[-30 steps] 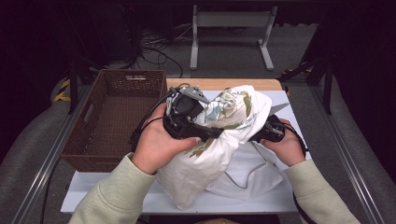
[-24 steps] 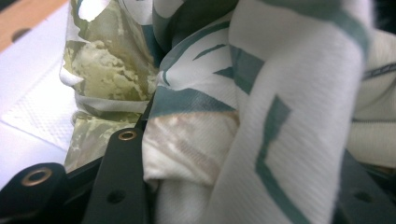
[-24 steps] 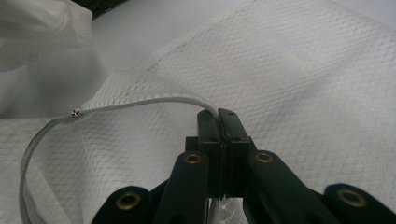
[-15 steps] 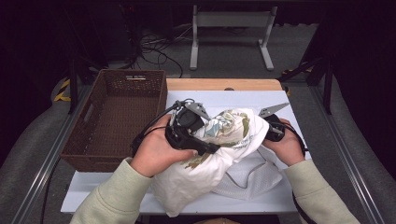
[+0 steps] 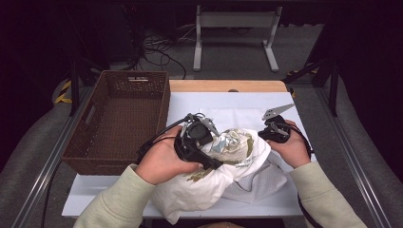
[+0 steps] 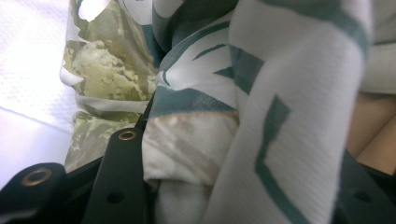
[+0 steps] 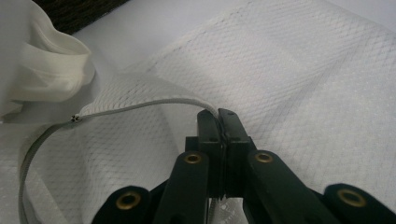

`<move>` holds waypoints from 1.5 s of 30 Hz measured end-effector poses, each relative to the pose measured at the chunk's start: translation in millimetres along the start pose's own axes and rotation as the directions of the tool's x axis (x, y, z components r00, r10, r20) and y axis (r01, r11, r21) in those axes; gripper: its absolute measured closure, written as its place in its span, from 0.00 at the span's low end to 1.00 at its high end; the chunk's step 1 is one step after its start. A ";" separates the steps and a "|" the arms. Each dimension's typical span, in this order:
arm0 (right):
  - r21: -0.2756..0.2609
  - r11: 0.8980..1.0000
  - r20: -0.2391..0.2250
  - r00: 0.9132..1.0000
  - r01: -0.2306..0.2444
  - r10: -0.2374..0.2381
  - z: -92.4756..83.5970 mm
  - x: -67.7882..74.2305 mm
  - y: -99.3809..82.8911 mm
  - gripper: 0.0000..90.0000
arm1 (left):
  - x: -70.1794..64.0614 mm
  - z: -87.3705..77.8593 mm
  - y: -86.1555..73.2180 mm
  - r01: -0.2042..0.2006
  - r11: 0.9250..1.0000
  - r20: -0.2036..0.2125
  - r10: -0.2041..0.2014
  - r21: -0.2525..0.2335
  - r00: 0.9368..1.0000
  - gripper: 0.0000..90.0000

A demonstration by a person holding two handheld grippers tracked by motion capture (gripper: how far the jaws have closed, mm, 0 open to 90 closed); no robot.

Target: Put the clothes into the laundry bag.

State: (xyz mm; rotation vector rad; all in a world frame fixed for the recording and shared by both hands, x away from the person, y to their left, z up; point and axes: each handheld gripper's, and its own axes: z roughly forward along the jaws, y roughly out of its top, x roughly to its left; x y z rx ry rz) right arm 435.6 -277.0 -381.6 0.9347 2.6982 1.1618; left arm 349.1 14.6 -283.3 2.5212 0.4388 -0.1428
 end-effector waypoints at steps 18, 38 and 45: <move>-0.003 1.000 0.011 1.000 0.004 -0.004 -1.8 3.0 0.7 0.99 | 6.9 47.8 3.9 0.004 0.984 0.032 -0.010 0.179 0.999 0.61; -0.018 0.999 0.007 0.999 0.035 -0.035 -7.9 16.5 2.3 0.99 | 6.7 78.7 11.5 0.022 0.957 -0.029 -0.014 0.290 0.999 0.61; -0.032 0.998 0.003 0.998 0.057 -0.057 -17.4 33.1 6.0 0.99 | 5.1 83.6 15.4 0.038 0.951 -0.072 -0.016 0.305 0.997 0.61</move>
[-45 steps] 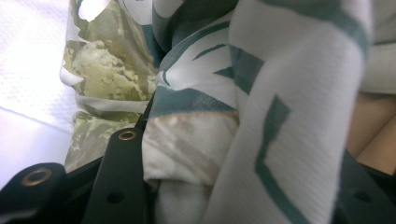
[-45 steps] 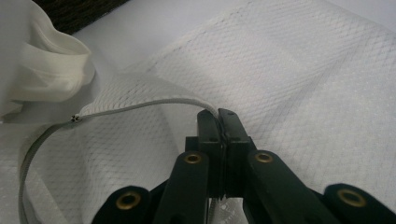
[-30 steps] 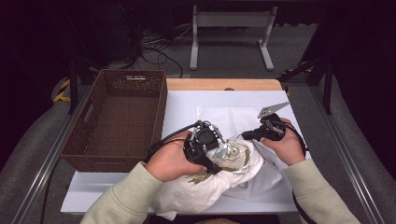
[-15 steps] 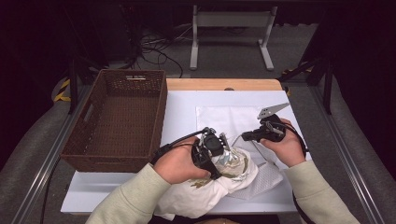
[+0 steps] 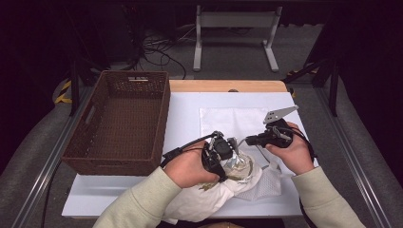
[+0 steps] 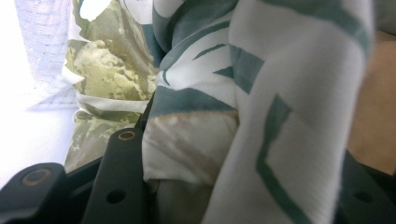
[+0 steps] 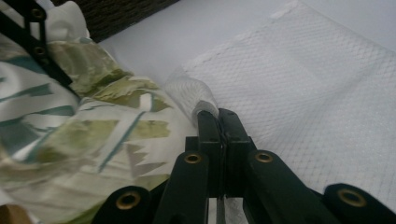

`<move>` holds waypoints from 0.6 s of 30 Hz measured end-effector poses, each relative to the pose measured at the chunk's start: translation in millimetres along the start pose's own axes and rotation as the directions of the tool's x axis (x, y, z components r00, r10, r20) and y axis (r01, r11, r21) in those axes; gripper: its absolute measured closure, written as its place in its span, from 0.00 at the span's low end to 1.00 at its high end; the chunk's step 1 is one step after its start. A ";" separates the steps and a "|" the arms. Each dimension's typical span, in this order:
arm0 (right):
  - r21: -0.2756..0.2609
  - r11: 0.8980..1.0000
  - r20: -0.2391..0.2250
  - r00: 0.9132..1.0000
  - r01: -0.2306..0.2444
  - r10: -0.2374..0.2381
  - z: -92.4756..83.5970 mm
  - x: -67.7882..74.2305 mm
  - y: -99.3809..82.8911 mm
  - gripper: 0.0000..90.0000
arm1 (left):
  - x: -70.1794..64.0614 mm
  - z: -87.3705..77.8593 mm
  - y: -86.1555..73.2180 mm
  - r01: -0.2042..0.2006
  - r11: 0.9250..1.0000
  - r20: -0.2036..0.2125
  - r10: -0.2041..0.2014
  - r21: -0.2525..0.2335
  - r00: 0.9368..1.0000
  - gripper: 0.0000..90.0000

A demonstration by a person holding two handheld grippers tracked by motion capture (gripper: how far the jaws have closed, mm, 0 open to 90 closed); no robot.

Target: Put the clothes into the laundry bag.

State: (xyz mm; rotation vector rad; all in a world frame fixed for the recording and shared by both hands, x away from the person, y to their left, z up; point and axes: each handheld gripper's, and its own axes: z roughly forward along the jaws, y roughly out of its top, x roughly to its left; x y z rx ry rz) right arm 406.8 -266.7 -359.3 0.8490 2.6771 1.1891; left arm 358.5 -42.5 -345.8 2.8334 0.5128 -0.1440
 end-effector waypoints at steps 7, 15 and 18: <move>-0.016 1.000 0.006 1.000 0.020 -0.020 -10.6 14.8 4.4 0.99 | 5.0 -10.8 -2.2 0.037 0.998 -0.028 -0.039 -0.056 0.999 0.61; -0.046 0.999 0.023 0.999 0.025 -0.024 -19.8 23.3 13.7 0.99 | 9.4 -29.7 -6.9 0.086 0.987 -0.080 -0.097 -0.136 0.992 0.61; -0.052 0.998 0.032 0.999 0.033 -0.031 -21.4 26.0 18.1 0.99 | 11.6 -34.2 -7.3 0.097 0.984 -0.092 -0.112 -0.150 0.990 0.61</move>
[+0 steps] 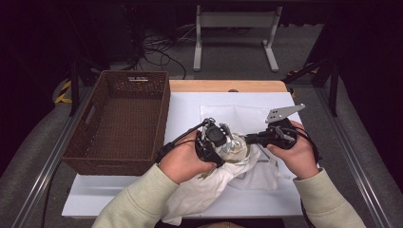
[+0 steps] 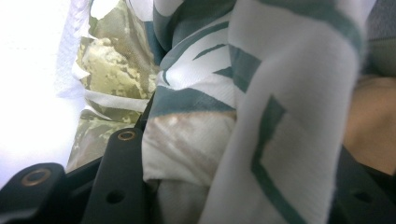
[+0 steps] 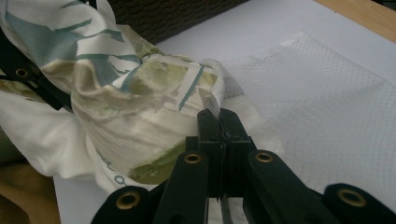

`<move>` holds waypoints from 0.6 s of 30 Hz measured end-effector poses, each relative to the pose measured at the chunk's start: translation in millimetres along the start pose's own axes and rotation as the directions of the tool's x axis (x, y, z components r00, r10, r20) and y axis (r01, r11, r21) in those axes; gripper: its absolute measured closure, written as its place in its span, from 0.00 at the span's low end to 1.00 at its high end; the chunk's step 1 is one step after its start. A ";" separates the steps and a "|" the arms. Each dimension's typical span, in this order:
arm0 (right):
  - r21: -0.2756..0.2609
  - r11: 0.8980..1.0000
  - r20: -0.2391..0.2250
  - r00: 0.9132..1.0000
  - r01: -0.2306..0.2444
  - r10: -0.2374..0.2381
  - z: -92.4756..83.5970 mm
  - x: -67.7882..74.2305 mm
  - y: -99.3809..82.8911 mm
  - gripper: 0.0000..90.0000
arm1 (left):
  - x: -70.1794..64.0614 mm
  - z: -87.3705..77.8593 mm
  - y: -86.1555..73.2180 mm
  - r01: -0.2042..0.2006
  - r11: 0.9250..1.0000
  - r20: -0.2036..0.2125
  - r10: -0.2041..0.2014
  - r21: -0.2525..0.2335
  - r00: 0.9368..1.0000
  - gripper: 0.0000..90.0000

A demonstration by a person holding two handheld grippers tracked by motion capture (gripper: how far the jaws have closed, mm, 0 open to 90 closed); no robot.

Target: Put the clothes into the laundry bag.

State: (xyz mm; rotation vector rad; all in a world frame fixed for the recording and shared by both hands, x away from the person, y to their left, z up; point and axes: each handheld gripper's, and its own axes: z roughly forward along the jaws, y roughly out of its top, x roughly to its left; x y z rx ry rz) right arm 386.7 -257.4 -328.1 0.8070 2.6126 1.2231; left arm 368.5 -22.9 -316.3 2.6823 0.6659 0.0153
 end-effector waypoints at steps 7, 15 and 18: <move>-0.022 1.000 0.011 1.000 0.001 -0.001 -2.0 5.6 11.2 0.99 | -0.4 7.0 9.6 0.002 1.000 -0.067 -0.002 0.002 0.998 0.61; -0.026 1.000 0.005 1.000 0.008 -0.008 1.1 10.6 15.9 0.99 | -1.4 25.7 19.2 0.007 1.000 -0.083 -0.006 0.019 0.997 0.61; -0.035 0.999 0.012 1.000 -0.001 0.001 0.5 9.6 14.6 0.99 | -0.9 31.8 21.5 0.024 1.000 -0.078 -0.023 0.012 0.997 0.61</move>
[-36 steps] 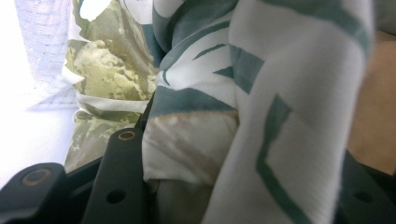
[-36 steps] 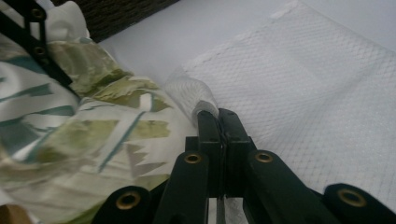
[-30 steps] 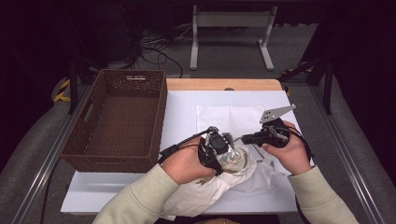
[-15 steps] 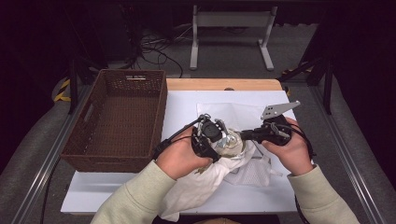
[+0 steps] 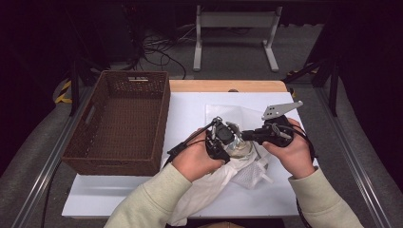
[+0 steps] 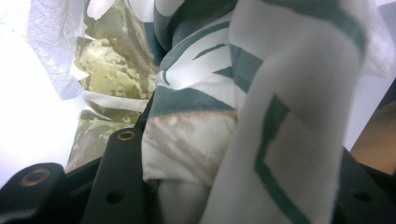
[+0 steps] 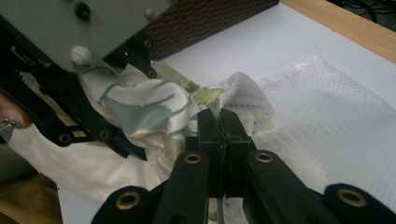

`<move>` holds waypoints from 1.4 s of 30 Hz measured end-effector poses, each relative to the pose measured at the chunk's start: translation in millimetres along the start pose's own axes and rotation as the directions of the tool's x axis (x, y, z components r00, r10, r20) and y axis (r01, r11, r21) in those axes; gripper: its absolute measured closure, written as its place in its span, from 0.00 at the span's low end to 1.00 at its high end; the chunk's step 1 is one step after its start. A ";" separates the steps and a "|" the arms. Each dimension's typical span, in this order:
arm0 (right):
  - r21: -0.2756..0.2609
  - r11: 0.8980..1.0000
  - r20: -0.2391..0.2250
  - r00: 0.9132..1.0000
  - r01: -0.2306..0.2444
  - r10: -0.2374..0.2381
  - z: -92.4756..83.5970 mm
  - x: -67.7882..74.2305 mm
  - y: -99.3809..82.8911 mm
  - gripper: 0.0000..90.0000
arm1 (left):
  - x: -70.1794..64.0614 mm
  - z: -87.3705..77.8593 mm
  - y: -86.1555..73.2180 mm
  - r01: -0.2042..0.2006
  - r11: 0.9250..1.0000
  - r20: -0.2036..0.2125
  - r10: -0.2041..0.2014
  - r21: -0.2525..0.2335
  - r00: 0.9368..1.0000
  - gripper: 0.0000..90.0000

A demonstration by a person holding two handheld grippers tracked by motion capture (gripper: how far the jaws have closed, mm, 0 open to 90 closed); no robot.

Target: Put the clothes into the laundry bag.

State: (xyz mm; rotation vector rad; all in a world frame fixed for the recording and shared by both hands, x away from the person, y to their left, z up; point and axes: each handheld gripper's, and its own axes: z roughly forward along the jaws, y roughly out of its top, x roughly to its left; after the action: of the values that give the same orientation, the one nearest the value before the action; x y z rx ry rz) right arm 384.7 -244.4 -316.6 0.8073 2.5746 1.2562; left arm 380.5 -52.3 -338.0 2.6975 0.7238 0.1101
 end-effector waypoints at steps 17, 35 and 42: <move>-0.022 0.999 -0.049 0.998 -0.046 0.045 3.1 1.3 -10.5 0.98 | 2.4 31.0 7.5 0.041 0.999 0.042 -0.040 -0.016 0.998 0.61; -0.064 0.996 0.059 0.997 -0.054 0.058 -21.3 -0.1 -39.9 0.69 | 18.3 32.4 4.4 0.111 0.993 0.064 -0.108 -0.044 0.992 0.61; -0.033 0.996 0.138 0.987 -0.079 0.083 -34.1 -0.8 -68.7 0.57 | 21.9 30.2 3.9 0.116 0.992 0.074 -0.113 -0.047 0.991 0.61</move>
State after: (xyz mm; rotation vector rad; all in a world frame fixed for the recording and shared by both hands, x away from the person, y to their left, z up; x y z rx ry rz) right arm 345.5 -302.3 -348.0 0.9678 2.4318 1.2078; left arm 406.2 -53.8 -365.3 2.5903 0.8404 0.0043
